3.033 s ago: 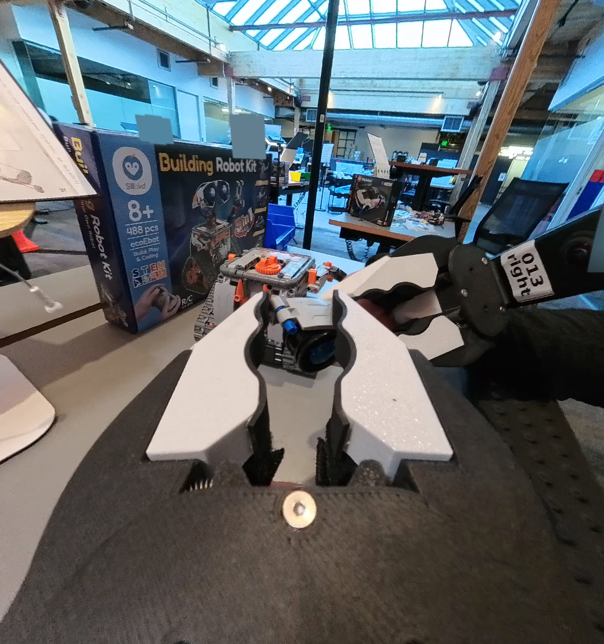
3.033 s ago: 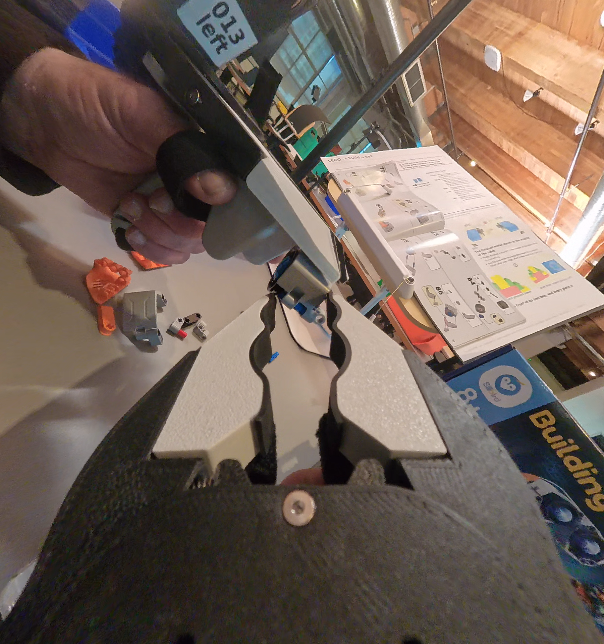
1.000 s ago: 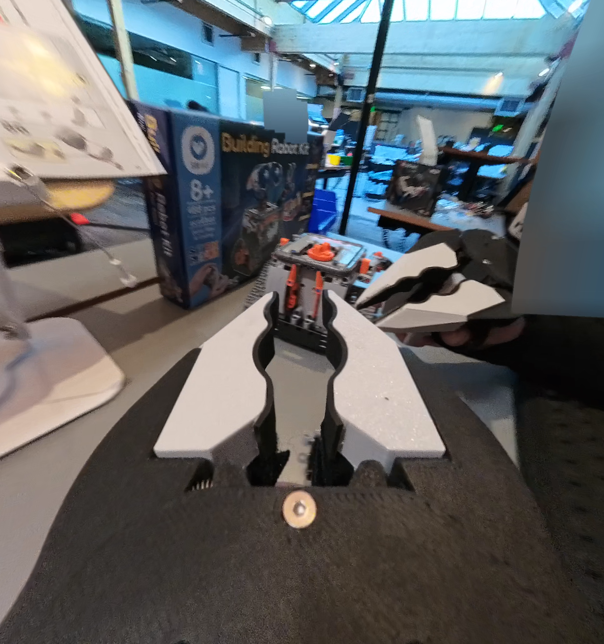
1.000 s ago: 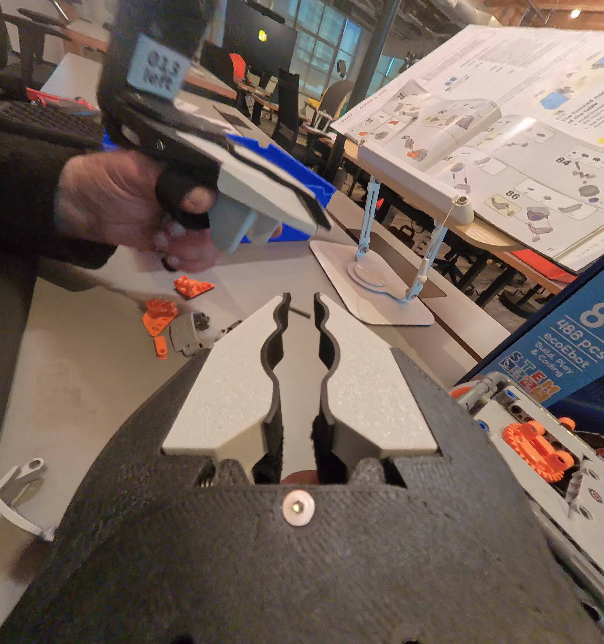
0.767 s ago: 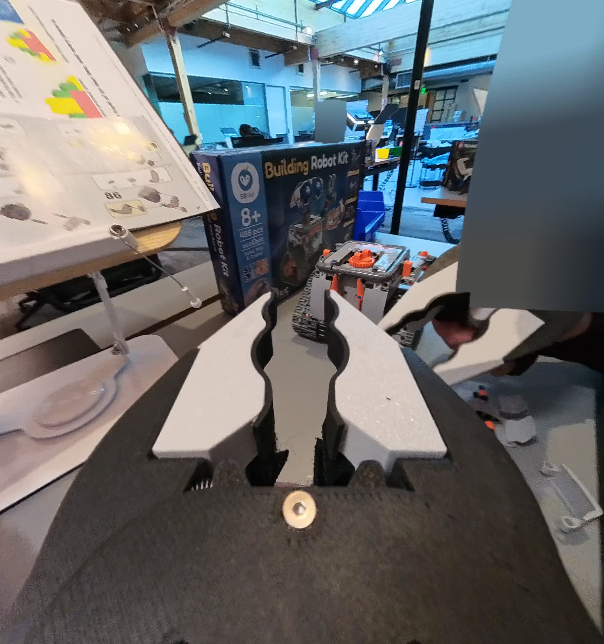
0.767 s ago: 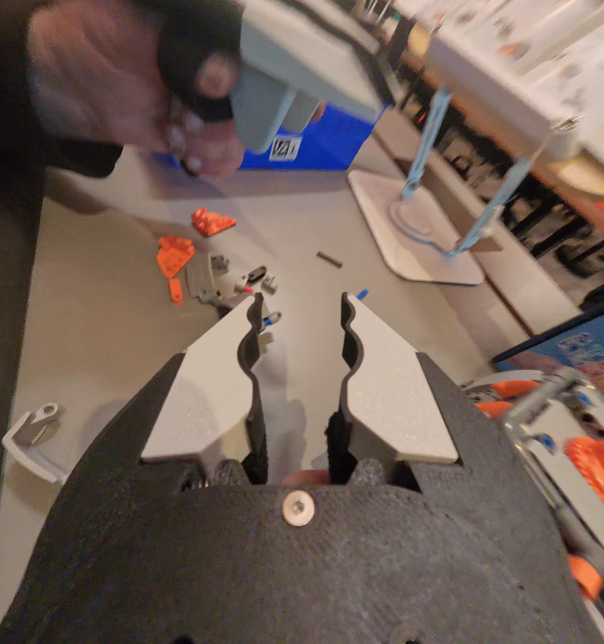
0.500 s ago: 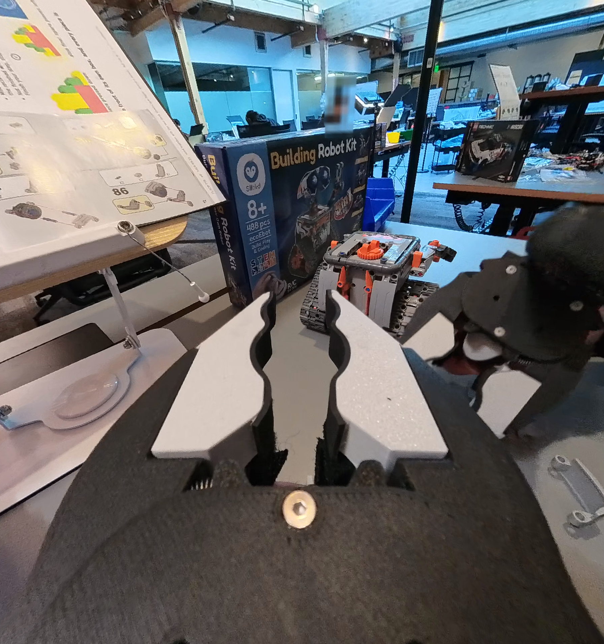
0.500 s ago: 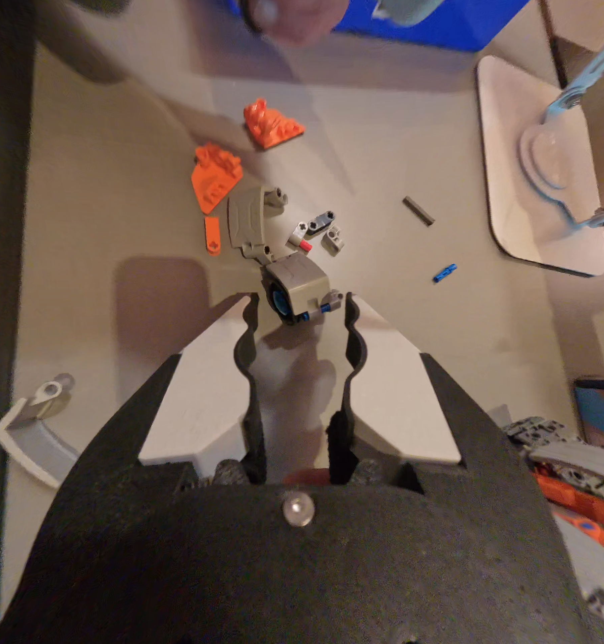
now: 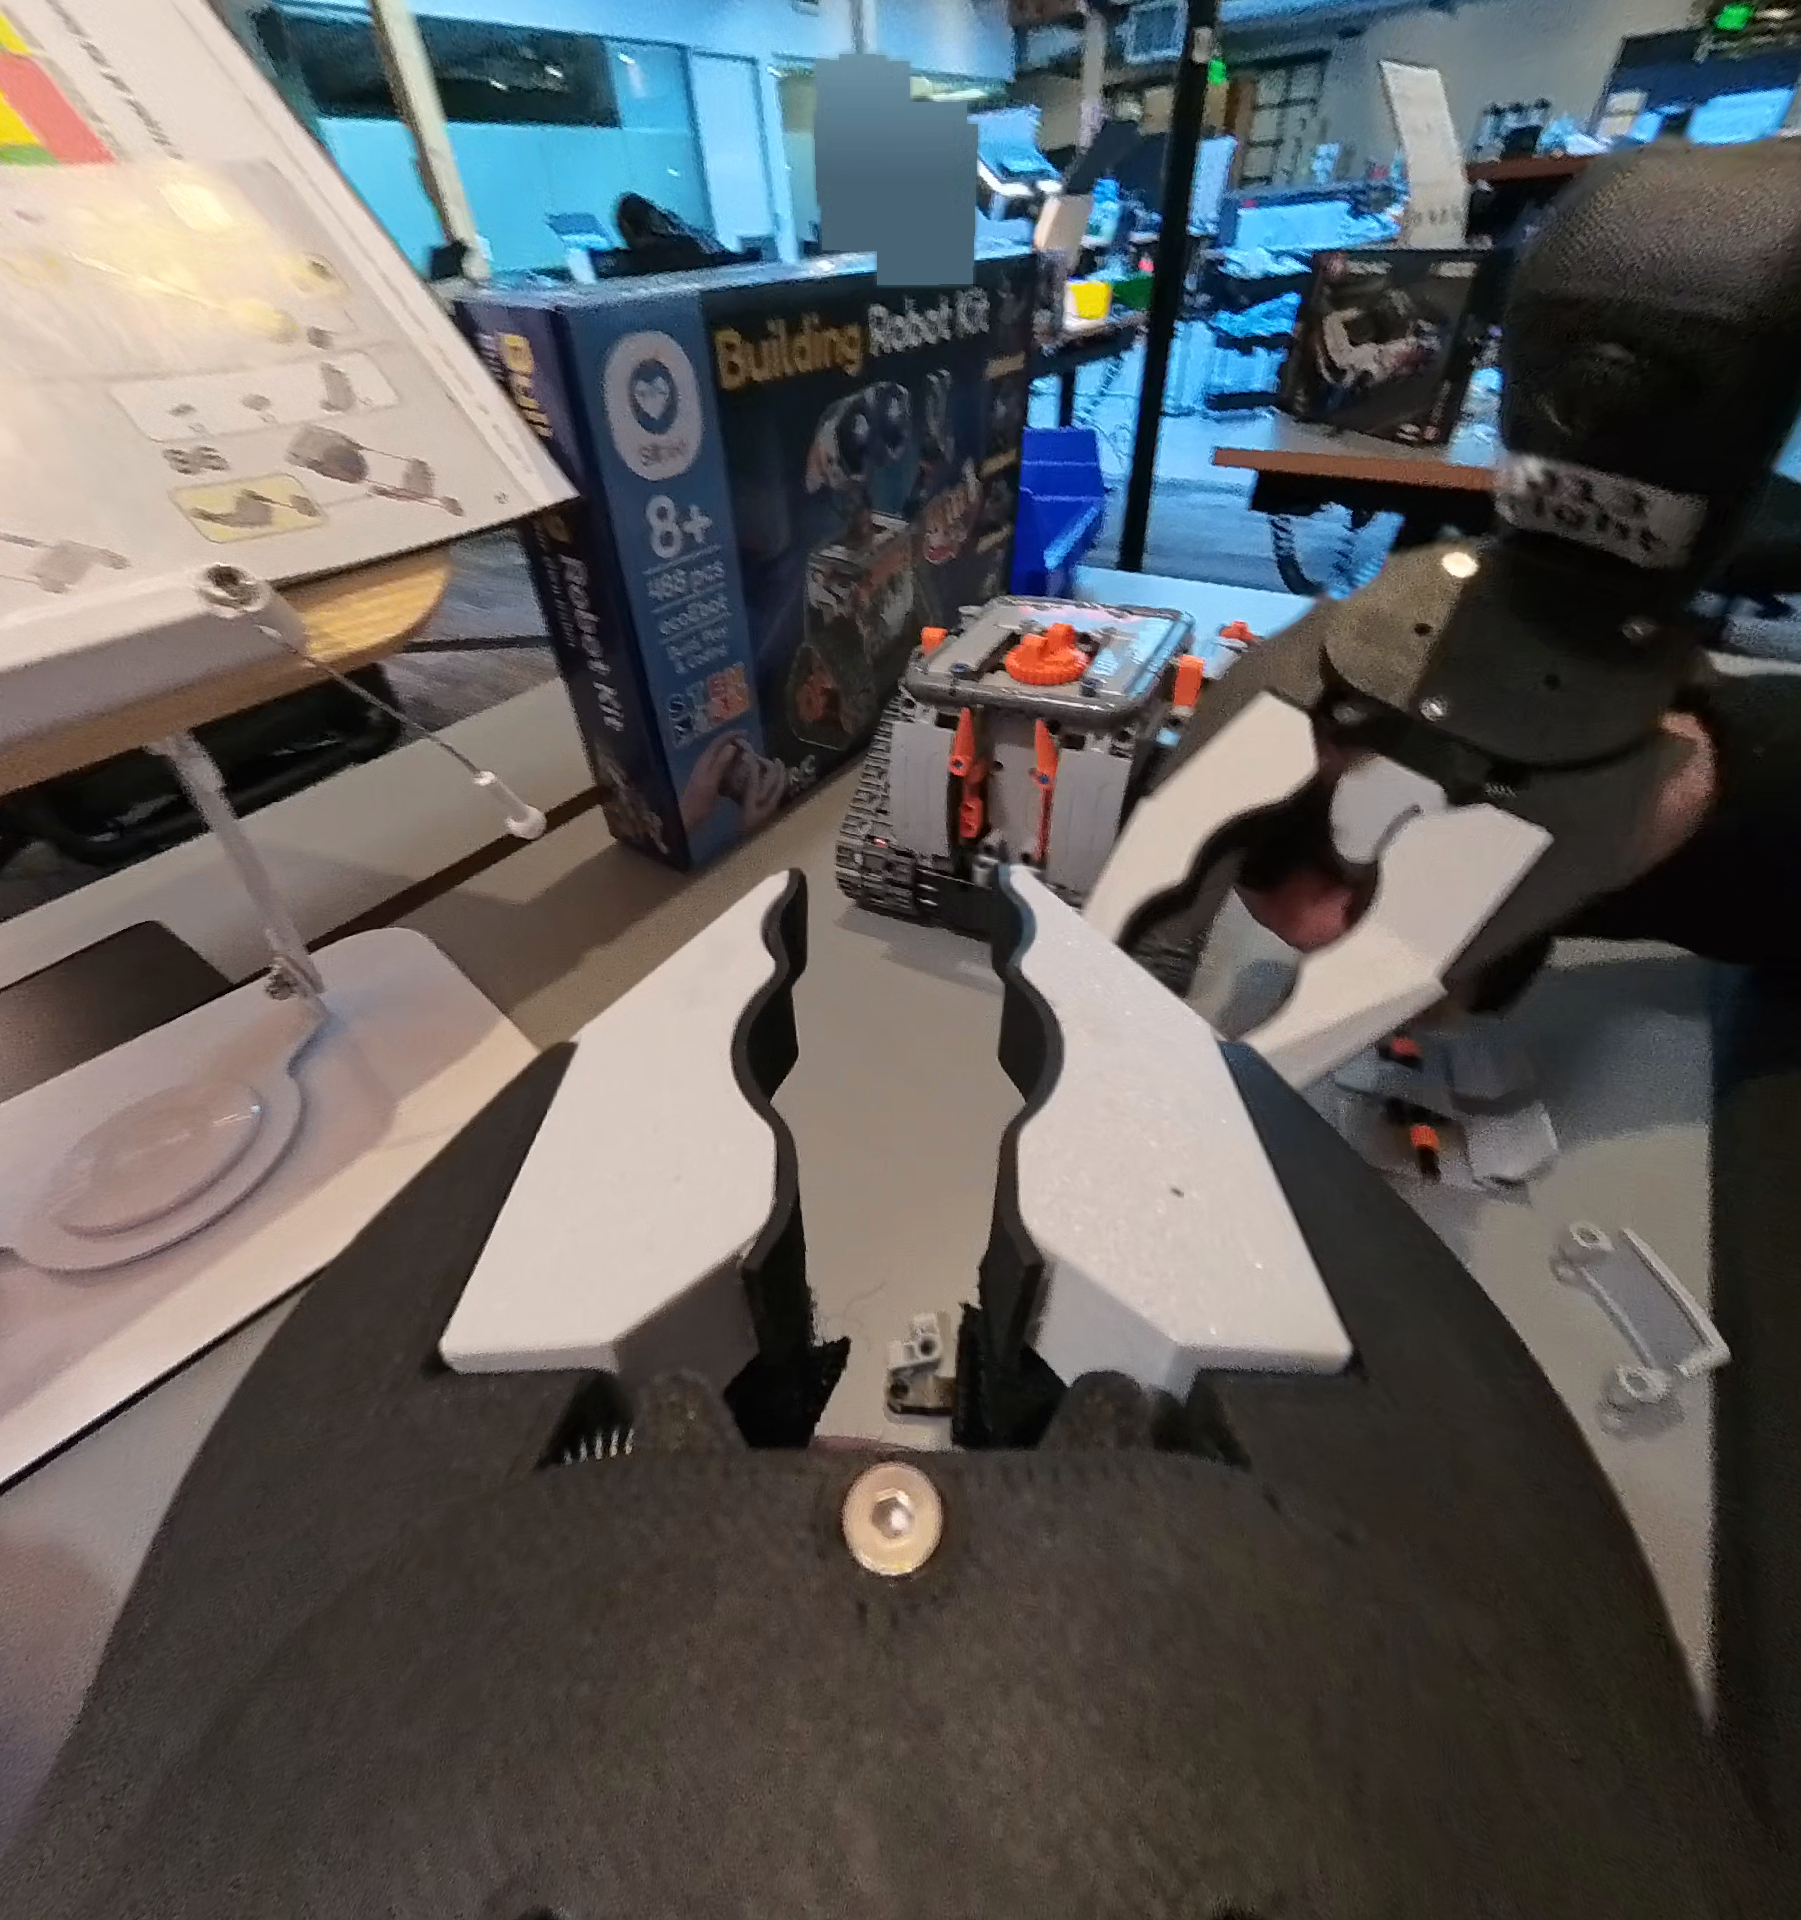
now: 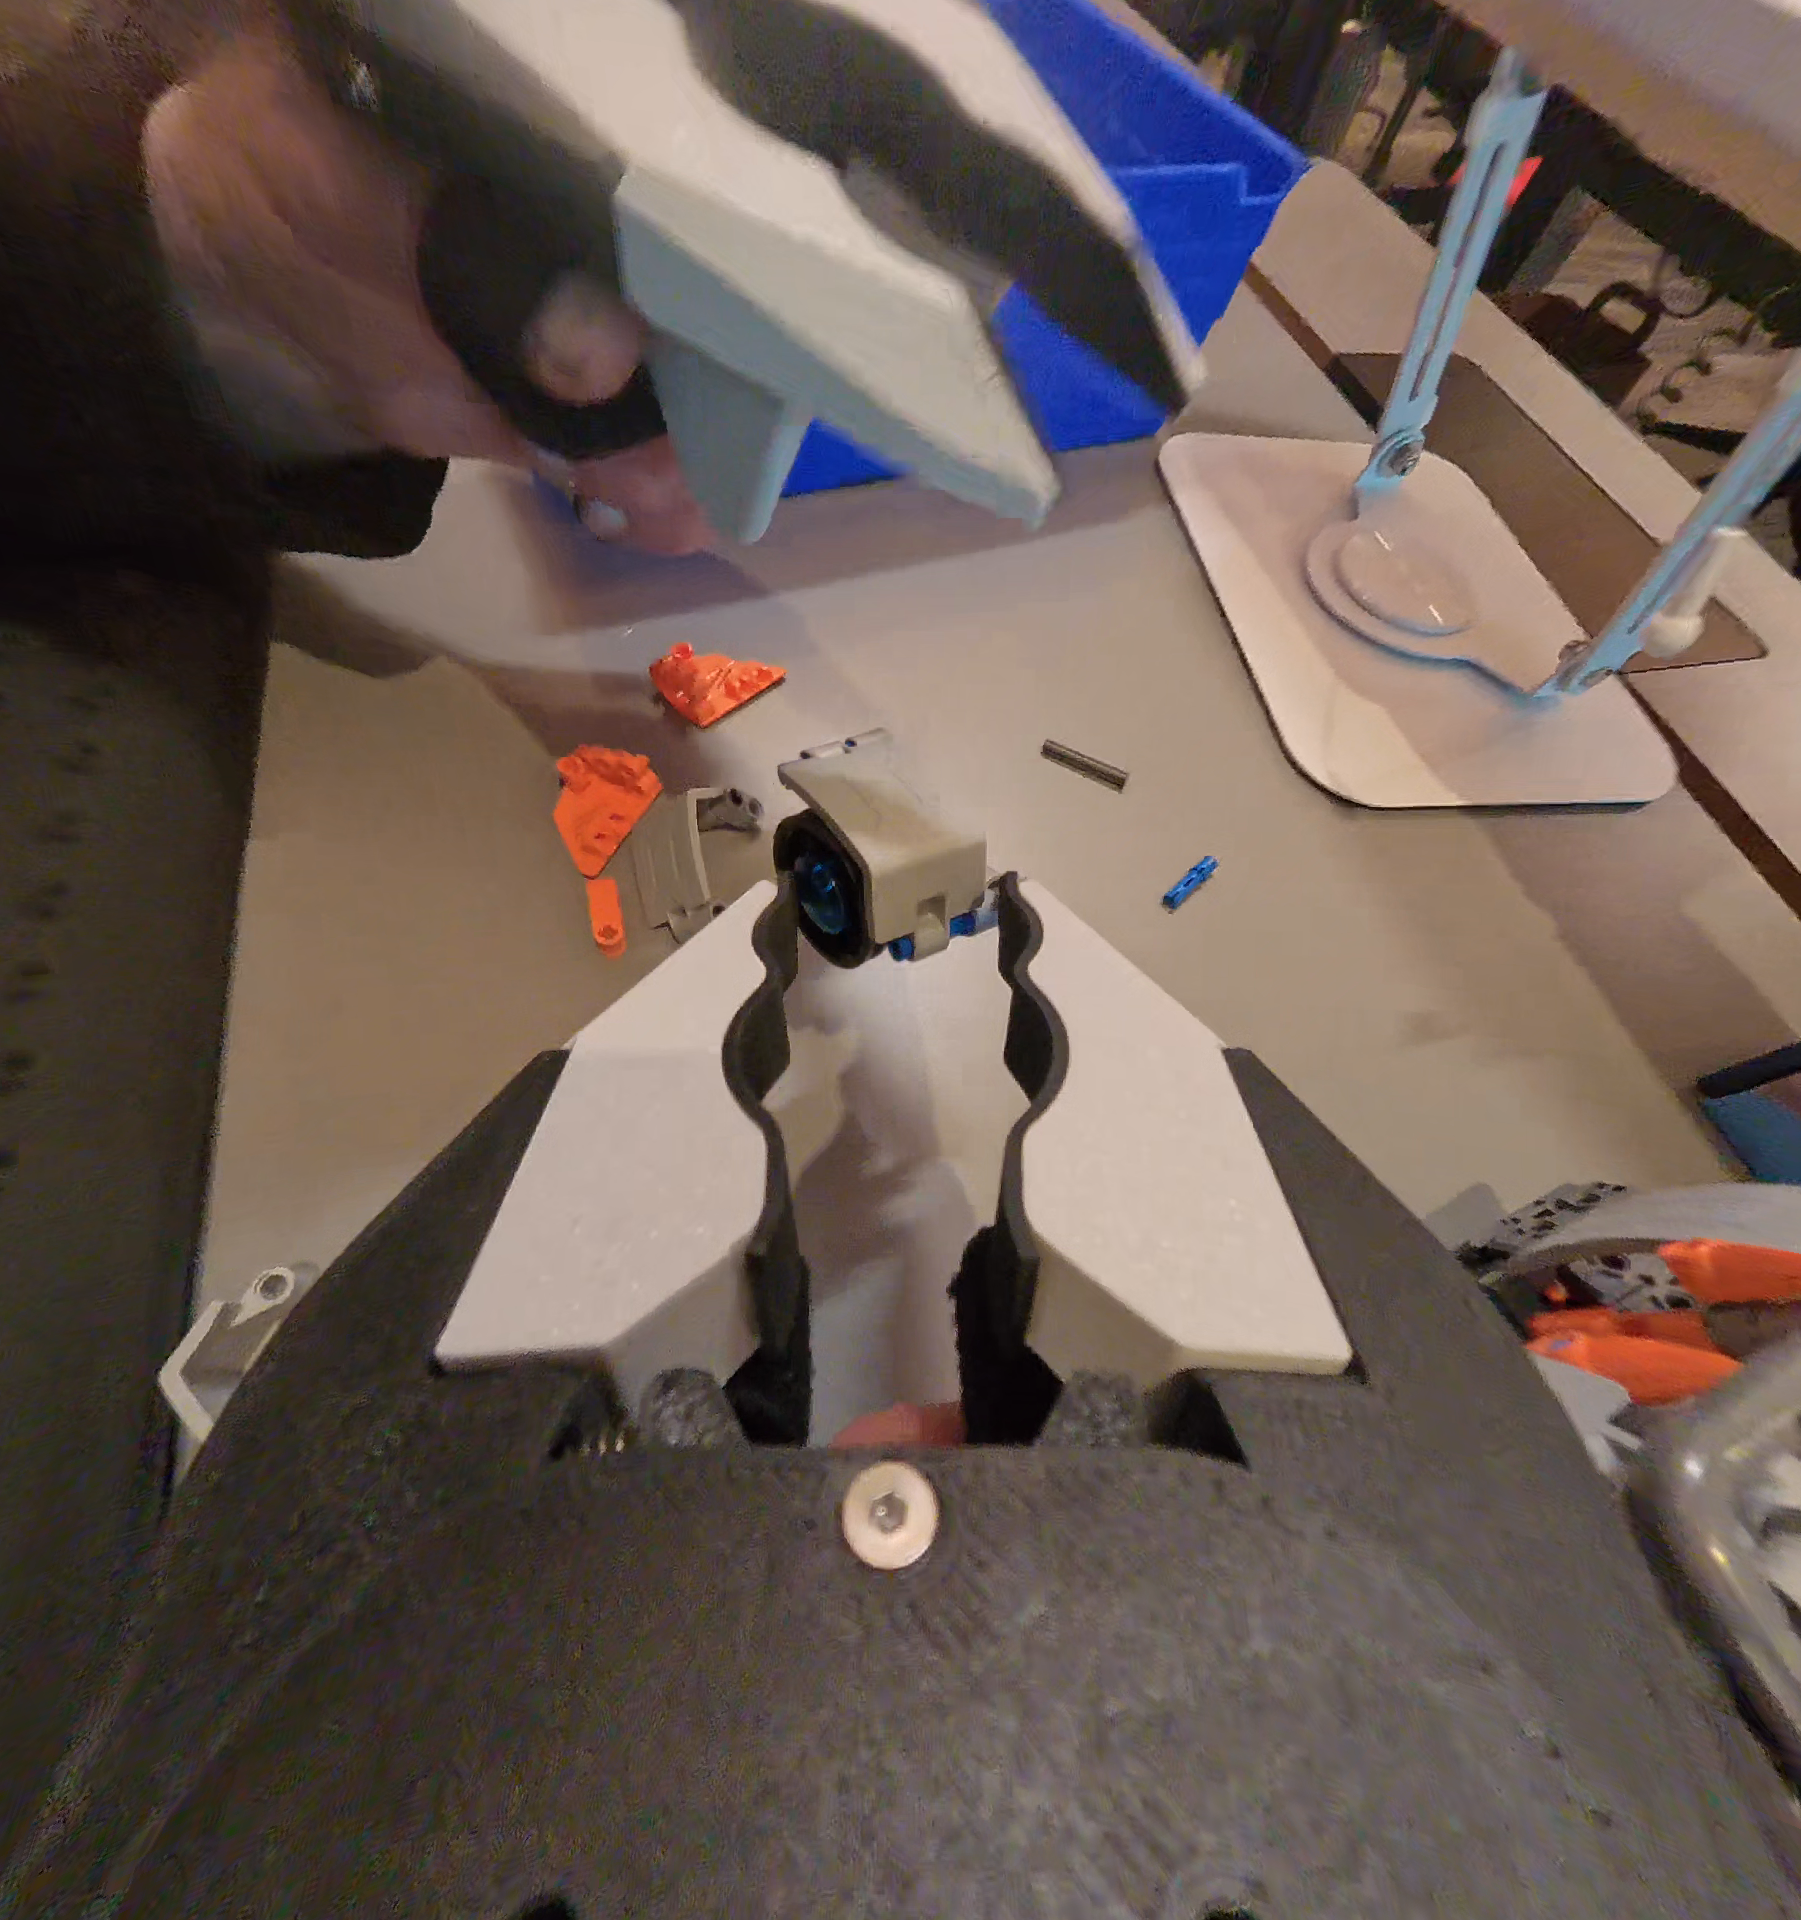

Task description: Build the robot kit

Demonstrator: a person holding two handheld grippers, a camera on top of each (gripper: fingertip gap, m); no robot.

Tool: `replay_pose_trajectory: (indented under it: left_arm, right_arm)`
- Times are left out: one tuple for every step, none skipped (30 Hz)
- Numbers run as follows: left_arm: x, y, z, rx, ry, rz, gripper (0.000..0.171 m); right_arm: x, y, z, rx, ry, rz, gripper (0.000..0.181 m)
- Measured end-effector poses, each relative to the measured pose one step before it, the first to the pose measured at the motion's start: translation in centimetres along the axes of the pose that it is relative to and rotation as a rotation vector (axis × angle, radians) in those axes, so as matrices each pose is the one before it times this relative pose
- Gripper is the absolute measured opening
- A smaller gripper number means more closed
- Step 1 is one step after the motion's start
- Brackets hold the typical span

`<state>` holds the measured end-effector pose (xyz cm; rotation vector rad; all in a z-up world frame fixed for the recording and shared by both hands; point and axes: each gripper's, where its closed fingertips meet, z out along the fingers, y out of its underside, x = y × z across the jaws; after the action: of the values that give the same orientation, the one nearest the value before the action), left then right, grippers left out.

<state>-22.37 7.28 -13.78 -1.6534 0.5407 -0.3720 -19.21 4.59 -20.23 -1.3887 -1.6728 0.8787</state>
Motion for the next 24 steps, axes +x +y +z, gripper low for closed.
replay_pose_trajectory:
  left_arm:
    - [0.719, 0.398, 0.081, -0.02589, 0.0427, 0.0053, 0.033]
    - [0.619, 0.534, 0.135, -0.03407, 0.0359, 0.0018, 0.036]
    - [0.483, 0.318, 0.094, -0.01925, 0.0227, 0.0034, 0.037]
    - [0.659, 0.397, 0.100, -0.02486, 0.0332, 0.0080, 0.038]
    - [0.454, 0.516, 0.160, -0.03276, 0.0195, 0.0177, 0.041]
    - [-0.080, 0.374, 0.156, -0.02158, -0.0201, 0.0330, 0.040]
    - [0.211, 0.435, 0.180, -0.02552, -0.0031, 0.0382, 0.037]
    - [0.544, 0.202, 0.123, -0.01036, 0.0212, 0.0168, 0.027]
    - [0.486, -0.023, 0.056, 0.00155, 0.0237, 0.0020, 0.024]
    - [0.486, -0.099, 0.012, 0.00569, 0.0272, 0.0007, 0.026]
    - [0.631, -0.069, -0.018, 0.00396, 0.0399, -0.0088, 0.029]
    - [0.466, -0.074, -0.025, 0.00506, 0.0287, -0.0100, 0.031]
    - [0.178, 0.040, -0.037, -0.00307, 0.0084, 0.0045, 0.032]
    - [-0.037, 0.224, -0.011, -0.01501, -0.0079, 0.0202, 0.032]
    - [-0.214, 0.276, 0.041, -0.01634, -0.0206, 0.0269, 0.032]
    - [-0.259, 0.183, 0.107, -0.00962, -0.0268, 0.0301, 0.032]
    - [0.088, 0.192, 0.189, -0.00981, -0.0096, 0.0337, 0.031]
    - [0.089, 0.148, 0.233, -0.00853, -0.0106, 0.0279, 0.032]
    - [-0.280, 0.123, 0.174, -0.00997, -0.0297, 0.0252, 0.027]
    - [-0.064, -0.058, 0.061, 0.00134, -0.0138, 0.0312, 0.026]
    - [-0.085, -0.147, -0.022, 0.00634, -0.0141, 0.0300, 0.026]
    - [-0.148, -0.317, -0.067, 0.01687, -0.0211, 0.0292, 0.026]
    - [-0.120, -0.377, -0.072, 0.01747, -0.0235, 0.0317, 0.026]
    - [-0.263, -0.536, -0.123, 0.02310, -0.0411, 0.0520, 0.026]
  right_arm:
    - [0.232, -0.184, -0.283, 0.0113, 0.0112, 0.0015, 0.036]
    - [0.093, -0.041, -0.224, 0.0000, 0.0036, -0.0028, 0.036]
    - [0.147, -0.076, -0.205, 0.0014, 0.0094, -0.0071, 0.036]
    - [0.056, -0.158, -0.182, 0.0066, 0.0058, -0.0053, 0.036]
    - [-0.078, -0.147, -0.155, 0.0045, -0.0020, -0.0067, 0.036]
    - [0.006, -0.110, -0.138, 0.0012, 0.0077, -0.0152, 0.036]
    - [0.046, 0.055, -0.090, -0.0094, 0.0102, -0.0203, 0.036]
    - [-0.108, 0.168, -0.028, -0.0134, 0.0018, -0.0255, 0.036]
    - [-0.156, 0.095, 0.016, -0.0043, -0.0006, -0.0156, 0.036]
    - [-0.026, 0.055, 0.042, -0.0021, 0.0041, -0.0011, 0.036]
    - [-0.006, 0.000, 0.009, -0.0014, 0.0056, -0.0096, 0.036]
    - [0.126, 0.009, -0.056, -0.0060, 0.0142, -0.0207, 0.036]
    - [0.203, -0.076, -0.117, -0.0024, 0.0199, -0.0214, 0.036]
    - [0.206, -0.210, -0.155, 0.0056, 0.0201, -0.0191, 0.036]
    - [0.085, -0.212, -0.137, 0.0052, 0.0165, -0.0296, 0.036]
    - [0.028, -0.133, -0.103, -0.0011, 0.0179, -0.0406, 0.036]
    - [-0.011, -0.150, -0.050, -0.0003, 0.0179, -0.0422, 0.036]
    - [0.049, -0.051, -0.027, -0.0051, 0.0236, -0.0486, 0.036]
    - [0.076, 0.050, -0.015, -0.0100, 0.0308, -0.0696, 0.036]
    - [0.061, -0.109, -0.086, 0.0013, 0.0322, -0.0714, 0.036]
    - [0.190, -0.175, -0.117, 0.0047, 0.0307, -0.0437, 0.036]
    - [0.240, -0.190, -0.157, 0.0057, 0.0241, -0.0266, 0.036]
    - [0.345, -0.213, -0.202, 0.0112, 0.0278, -0.0238, 0.036]
    - [0.481, -0.308, -0.225, 0.0182, 0.0375, -0.0209, 0.036]
